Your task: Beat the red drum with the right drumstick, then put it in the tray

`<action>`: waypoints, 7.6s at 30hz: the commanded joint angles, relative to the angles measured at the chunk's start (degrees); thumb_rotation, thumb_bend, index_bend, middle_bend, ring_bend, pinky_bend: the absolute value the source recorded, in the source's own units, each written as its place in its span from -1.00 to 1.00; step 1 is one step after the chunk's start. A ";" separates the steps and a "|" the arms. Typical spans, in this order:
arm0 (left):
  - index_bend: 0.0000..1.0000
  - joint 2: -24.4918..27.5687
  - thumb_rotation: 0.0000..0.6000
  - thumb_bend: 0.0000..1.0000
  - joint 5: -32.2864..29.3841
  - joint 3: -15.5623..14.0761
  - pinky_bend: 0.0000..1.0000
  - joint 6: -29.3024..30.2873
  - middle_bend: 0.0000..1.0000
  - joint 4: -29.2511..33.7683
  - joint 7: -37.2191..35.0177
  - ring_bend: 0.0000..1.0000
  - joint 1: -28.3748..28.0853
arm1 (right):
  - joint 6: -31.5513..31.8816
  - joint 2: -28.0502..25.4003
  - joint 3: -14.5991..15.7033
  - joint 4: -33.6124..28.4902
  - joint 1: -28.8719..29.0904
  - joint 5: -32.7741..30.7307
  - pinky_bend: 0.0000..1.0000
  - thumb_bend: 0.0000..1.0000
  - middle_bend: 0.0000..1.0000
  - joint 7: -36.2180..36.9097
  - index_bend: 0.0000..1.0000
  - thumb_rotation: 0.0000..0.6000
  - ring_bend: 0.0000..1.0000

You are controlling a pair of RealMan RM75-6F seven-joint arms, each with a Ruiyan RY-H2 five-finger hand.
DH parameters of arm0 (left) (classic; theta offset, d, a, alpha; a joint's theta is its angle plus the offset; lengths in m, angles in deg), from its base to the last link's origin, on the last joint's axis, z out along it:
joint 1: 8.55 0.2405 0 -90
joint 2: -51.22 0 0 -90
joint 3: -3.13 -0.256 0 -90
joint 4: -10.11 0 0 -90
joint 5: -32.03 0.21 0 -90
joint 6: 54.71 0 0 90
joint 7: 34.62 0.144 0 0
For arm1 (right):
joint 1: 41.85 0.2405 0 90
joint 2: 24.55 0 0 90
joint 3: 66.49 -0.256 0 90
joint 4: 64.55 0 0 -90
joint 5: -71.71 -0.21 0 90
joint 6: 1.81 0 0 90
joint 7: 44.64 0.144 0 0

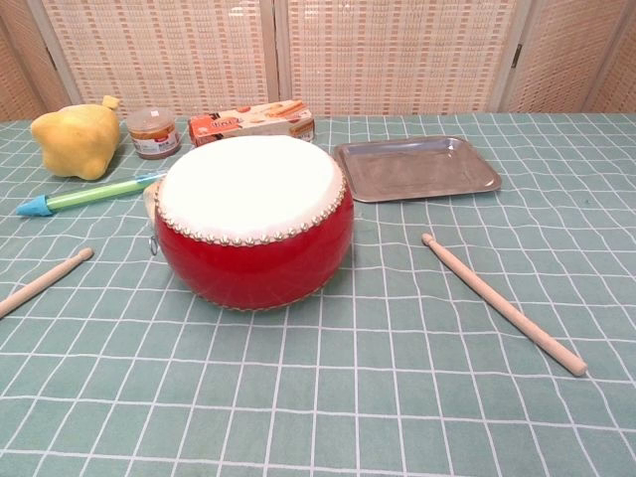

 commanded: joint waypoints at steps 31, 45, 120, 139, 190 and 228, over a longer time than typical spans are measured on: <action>-1.00 -0.45 1.00 -0.49 -0.39 -0.59 -1.00 -0.20 -1.00 -1.04 -1.97 -1.00 0.76 | -13.62 9.93 1.52 3.94 10.04 5.34 -0.71 -0.68 -0.75 0.36 -0.76 1.00 -0.85; -1.00 -0.80 1.00 -0.49 -0.68 -0.68 -1.00 -1.00 -1.00 -2.63 -3.35 -1.00 0.71 | -21.91 19.11 1.80 10.80 14.58 1.21 -0.80 -0.68 -0.85 -2.85 -1.00 1.00 -1.00; -1.00 -1.71 1.00 -0.49 -0.47 -1.06 -1.00 -1.32 -1.00 -7.14 -8.14 -1.00 1.72 | -35.29 35.18 -10.32 30.31 31.85 -24.81 -0.80 -0.30 -0.87 -13.36 -0.17 1.00 -1.00; -1.00 -1.75 1.00 -0.49 -0.68 -1.09 -1.00 -1.55 -1.00 -7.80 -9.06 -1.00 1.89 | -35.85 37.30 -9.13 33.20 32.65 -23.36 -0.80 -0.18 -0.83 -9.39 0.08 1.00 -1.00; -1.00 0.10 1.00 -0.49 0.41 -1.82 -1.00 -0.64 -1.00 -5.35 -8.14 -1.00 2.71 | -25.50 33.81 -0.25 51.10 32.69 6.68 -0.53 0.05 -0.44 120.58 0.19 1.00 -0.59; -1.00 -0.27 1.00 -0.49 0.36 -2.13 -1.00 -1.48 -1.00 -6.09 -8.47 -1.00 2.65 | -21.06 38.33 7.18 57.88 33.90 8.64 -0.27 -0.53 -0.35 124.62 0.16 0.96 -0.42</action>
